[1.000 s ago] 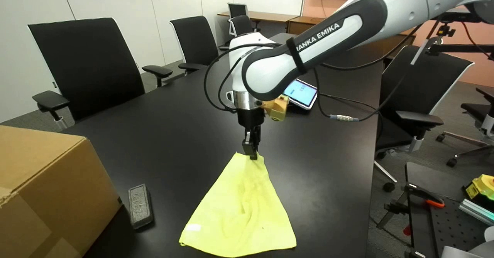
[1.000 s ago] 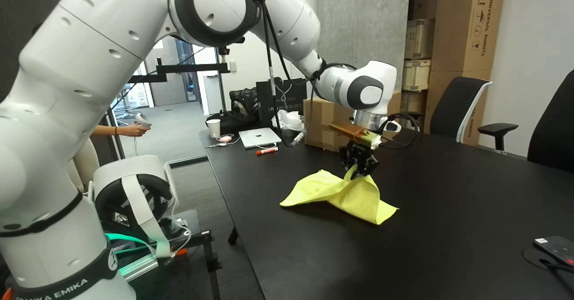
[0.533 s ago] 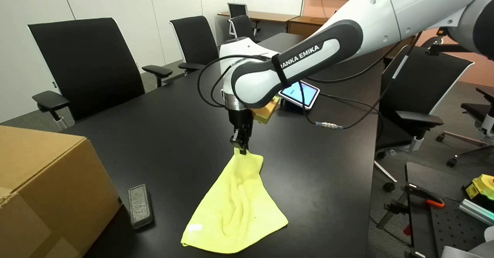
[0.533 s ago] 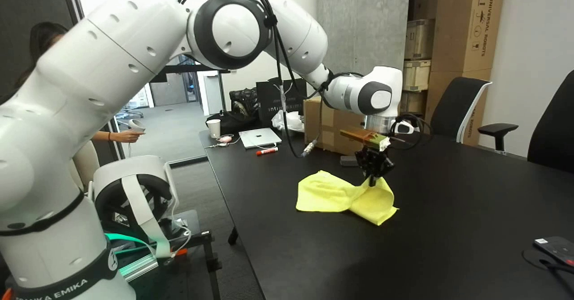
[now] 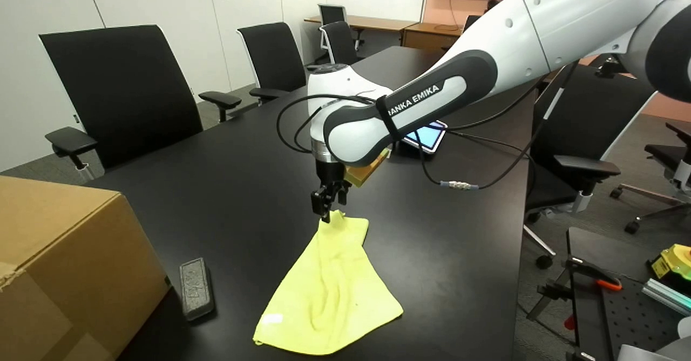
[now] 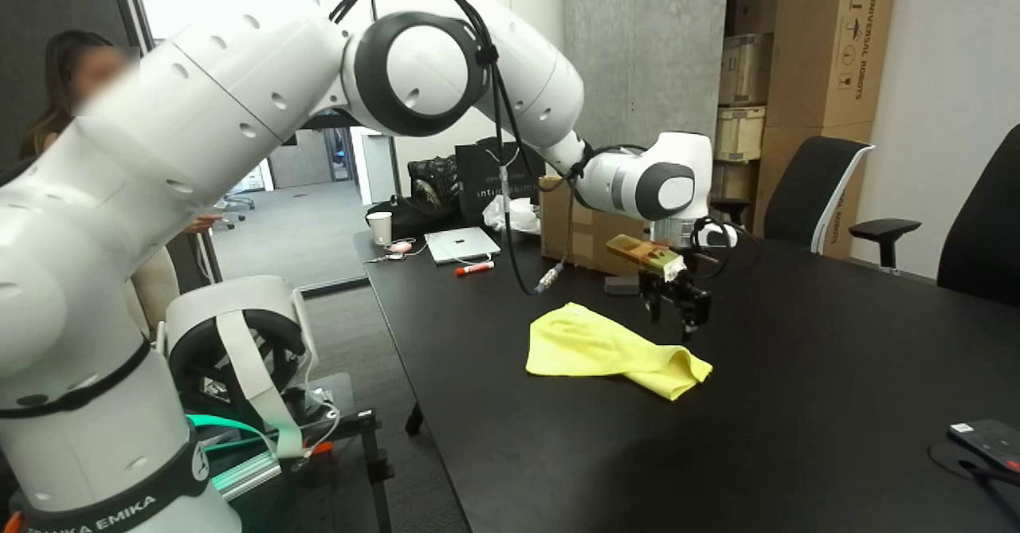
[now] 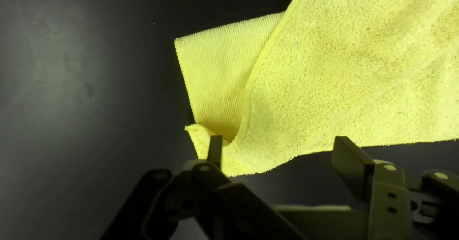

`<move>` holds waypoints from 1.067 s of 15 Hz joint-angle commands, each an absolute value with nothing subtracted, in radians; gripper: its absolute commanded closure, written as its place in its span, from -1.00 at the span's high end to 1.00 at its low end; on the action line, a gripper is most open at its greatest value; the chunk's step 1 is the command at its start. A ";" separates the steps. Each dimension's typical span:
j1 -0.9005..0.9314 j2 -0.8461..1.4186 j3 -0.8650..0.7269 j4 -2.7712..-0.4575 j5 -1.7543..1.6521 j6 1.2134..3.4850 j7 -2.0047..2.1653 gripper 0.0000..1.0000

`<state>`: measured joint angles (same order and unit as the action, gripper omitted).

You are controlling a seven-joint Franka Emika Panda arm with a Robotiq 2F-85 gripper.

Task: Fold the towel in half

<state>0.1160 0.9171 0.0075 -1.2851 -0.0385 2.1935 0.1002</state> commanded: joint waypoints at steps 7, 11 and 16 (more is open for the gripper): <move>0.207 0.672 0.106 -1.710 -0.052 2.336 0.036 1.00; 0.253 0.597 0.159 -1.880 -0.080 2.429 -0.027 1.00; 0.282 0.553 0.176 -2.052 -0.129 2.560 -0.055 1.00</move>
<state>0.2830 0.6171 0.1719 -1.9243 -0.0970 2.4686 -0.0231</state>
